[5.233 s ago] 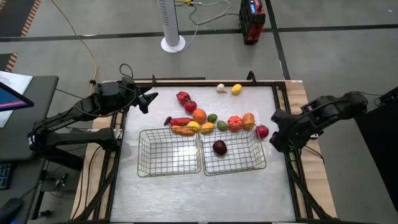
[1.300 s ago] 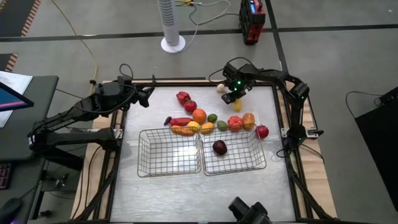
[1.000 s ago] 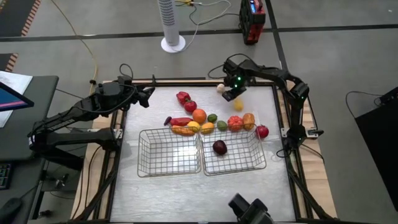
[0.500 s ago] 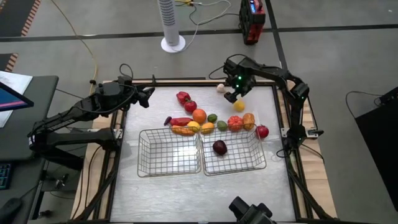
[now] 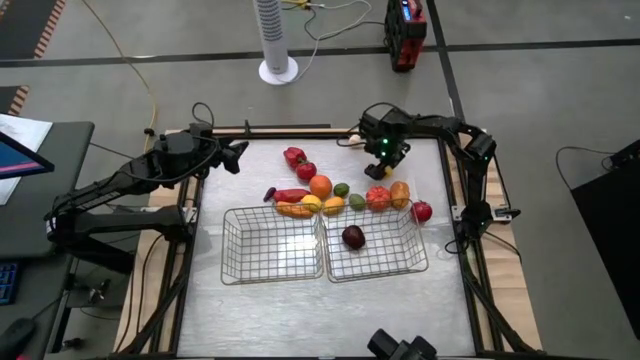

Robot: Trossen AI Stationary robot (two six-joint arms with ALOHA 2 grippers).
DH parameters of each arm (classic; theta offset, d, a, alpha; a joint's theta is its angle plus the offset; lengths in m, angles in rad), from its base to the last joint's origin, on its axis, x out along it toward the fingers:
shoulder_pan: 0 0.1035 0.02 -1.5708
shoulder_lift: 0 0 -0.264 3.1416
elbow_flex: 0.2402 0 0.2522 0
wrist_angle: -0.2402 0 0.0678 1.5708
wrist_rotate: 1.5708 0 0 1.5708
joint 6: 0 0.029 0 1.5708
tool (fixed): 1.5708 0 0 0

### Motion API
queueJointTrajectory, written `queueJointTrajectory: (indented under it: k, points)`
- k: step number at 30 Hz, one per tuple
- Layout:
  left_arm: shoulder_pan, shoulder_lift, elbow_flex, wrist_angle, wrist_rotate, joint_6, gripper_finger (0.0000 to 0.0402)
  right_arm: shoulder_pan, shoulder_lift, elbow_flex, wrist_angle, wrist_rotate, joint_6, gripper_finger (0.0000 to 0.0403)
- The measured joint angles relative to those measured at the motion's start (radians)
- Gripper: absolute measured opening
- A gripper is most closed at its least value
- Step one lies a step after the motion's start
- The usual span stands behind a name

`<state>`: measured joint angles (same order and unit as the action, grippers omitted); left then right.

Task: Sort produce into baskets
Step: Put the top lemon into the right wire basket

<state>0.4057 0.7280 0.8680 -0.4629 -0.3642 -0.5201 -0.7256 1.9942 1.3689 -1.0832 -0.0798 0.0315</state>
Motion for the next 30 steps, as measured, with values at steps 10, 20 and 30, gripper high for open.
queueJointTrajectory:
  k: [10,20,30]
  points:
    - [0.000,0.000,0.000,0.000,-0.001,-0.001,0.0256,0.025,-0.008,0.024,-0.021,-0.002,-0.082,0.0235]
    - [0.000,0.000,0.000,0.000,-0.015,-0.004,0.0256,0.112,-0.196,0.163,-0.054,-0.120,-0.115,0.0237]
    - [0.000,0.000,0.000,0.000,0.001,-0.001,0.0256,0.318,-0.437,0.169,-0.179,-0.482,-0.166,0.0239]
